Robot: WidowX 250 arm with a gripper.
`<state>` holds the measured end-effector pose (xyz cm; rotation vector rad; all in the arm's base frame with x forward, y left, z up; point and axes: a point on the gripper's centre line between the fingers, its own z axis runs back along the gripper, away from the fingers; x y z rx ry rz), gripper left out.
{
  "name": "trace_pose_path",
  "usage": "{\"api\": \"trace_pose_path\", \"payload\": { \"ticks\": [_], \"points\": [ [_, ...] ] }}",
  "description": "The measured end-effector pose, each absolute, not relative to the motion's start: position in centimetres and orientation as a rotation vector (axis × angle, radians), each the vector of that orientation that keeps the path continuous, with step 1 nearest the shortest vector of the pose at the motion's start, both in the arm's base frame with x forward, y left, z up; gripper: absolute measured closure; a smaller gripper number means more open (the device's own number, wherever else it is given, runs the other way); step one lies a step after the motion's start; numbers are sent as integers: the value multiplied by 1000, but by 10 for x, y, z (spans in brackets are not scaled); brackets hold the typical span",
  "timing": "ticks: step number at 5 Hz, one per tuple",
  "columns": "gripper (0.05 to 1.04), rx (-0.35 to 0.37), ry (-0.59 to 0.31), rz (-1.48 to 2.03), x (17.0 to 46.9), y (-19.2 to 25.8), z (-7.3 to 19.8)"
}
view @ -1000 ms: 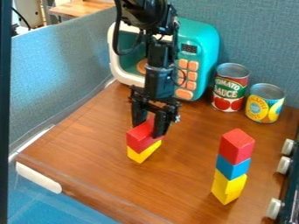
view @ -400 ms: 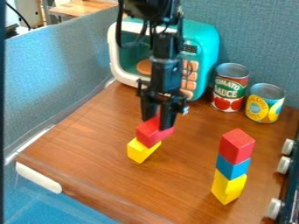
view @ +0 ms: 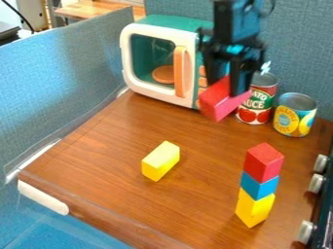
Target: Move the red rectangle on top of red cube
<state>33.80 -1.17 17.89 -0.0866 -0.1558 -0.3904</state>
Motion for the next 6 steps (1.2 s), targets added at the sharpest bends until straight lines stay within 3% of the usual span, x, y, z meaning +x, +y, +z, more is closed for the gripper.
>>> {"api": "trace_pose_path", "payload": {
  "ticks": [1,3,6],
  "points": [
    [543,-114,-145,-449,331,-25,198],
    [543,-168,-72,-554,316,-41,211],
    [543,-124,76,-706,286,-82,175]
  ]
}}
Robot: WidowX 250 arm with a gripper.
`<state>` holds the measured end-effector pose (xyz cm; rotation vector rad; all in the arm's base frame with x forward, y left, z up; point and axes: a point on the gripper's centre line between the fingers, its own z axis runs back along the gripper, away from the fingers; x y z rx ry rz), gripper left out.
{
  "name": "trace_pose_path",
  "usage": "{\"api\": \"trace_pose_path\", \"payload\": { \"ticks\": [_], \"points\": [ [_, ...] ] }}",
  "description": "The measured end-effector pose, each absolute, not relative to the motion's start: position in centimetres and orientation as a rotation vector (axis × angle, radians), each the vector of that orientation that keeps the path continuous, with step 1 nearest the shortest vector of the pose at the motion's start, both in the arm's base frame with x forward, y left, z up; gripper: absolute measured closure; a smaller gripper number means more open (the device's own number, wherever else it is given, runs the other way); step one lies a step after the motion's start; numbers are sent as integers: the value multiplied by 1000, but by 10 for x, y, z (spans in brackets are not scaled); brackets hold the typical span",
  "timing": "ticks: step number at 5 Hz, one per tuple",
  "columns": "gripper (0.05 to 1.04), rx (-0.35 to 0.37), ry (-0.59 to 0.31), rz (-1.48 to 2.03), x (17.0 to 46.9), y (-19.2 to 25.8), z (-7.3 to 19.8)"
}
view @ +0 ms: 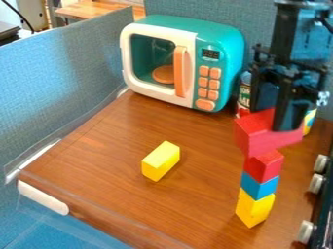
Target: Move the red rectangle on top of red cube
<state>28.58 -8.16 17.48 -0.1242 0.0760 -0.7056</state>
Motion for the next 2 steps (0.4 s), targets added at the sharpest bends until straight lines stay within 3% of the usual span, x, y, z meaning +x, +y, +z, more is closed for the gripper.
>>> {"api": "trace_pose_path", "payload": {
  "ticks": [2],
  "points": [
    [543,-92,119,-702,294,-80,146]
  ]
}}
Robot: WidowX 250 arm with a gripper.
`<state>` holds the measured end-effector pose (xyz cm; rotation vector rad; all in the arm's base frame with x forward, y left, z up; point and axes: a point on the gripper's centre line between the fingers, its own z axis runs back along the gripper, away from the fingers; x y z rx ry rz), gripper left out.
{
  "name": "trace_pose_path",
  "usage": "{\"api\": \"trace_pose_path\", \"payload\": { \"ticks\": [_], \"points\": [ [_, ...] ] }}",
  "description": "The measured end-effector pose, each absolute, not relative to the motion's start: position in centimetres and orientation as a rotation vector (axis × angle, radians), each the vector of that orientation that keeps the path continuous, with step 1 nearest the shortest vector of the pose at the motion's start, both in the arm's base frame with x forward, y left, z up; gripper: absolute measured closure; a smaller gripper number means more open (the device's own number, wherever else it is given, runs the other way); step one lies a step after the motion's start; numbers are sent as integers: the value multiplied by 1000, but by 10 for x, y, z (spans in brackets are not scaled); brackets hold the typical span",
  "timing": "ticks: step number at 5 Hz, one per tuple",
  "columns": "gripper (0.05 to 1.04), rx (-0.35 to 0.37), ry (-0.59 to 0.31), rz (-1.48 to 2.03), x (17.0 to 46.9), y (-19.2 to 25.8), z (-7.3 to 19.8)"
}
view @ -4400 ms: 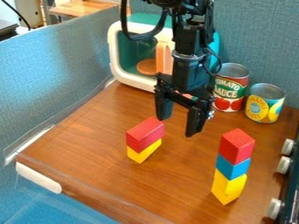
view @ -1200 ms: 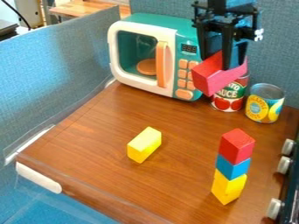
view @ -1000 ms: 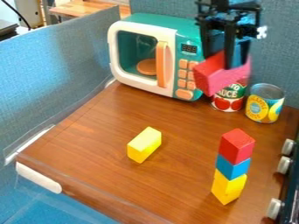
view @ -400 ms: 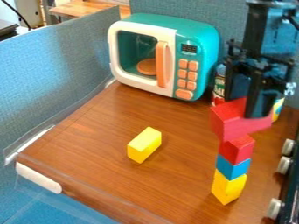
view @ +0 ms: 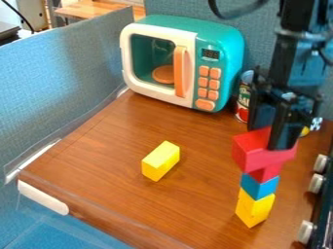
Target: Move the red rectangle on top of red cube
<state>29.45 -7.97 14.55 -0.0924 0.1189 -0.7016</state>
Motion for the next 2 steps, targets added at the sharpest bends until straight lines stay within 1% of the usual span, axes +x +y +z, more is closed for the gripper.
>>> {"api": "trace_pose_path", "payload": {
  "ticks": [2],
  "points": [
    [543,-86,87,-680,304,-74,145]
  ]
}}
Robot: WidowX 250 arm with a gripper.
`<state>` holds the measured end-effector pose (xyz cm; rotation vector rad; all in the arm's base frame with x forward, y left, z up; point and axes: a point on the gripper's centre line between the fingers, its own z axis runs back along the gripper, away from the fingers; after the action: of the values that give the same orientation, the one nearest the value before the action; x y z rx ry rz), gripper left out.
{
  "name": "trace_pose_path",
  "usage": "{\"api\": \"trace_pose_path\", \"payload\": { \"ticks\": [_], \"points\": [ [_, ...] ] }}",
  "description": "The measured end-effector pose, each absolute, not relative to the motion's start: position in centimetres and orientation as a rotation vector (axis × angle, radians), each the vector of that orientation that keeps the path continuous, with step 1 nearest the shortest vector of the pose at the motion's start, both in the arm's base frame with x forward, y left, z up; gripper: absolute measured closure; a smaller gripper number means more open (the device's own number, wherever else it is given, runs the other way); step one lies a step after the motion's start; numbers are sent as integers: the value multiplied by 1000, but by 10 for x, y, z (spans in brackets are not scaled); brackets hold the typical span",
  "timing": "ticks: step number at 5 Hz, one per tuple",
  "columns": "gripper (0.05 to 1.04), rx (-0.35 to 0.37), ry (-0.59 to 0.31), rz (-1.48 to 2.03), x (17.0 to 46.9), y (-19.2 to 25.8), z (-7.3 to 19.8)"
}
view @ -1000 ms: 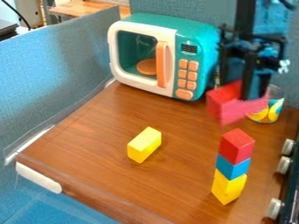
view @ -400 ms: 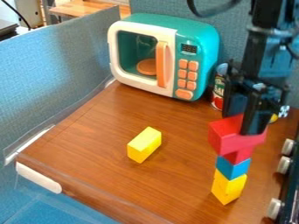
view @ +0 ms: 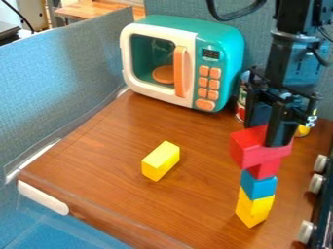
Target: Move the red rectangle on top of red cube
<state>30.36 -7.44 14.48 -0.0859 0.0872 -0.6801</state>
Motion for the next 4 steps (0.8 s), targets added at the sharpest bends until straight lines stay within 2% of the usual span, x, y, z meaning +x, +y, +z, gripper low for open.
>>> {"api": "trace_pose_path", "payload": {
  "ticks": [4],
  "points": [
    [543,-92,83,-663,307,-73,146]
  ]
}}
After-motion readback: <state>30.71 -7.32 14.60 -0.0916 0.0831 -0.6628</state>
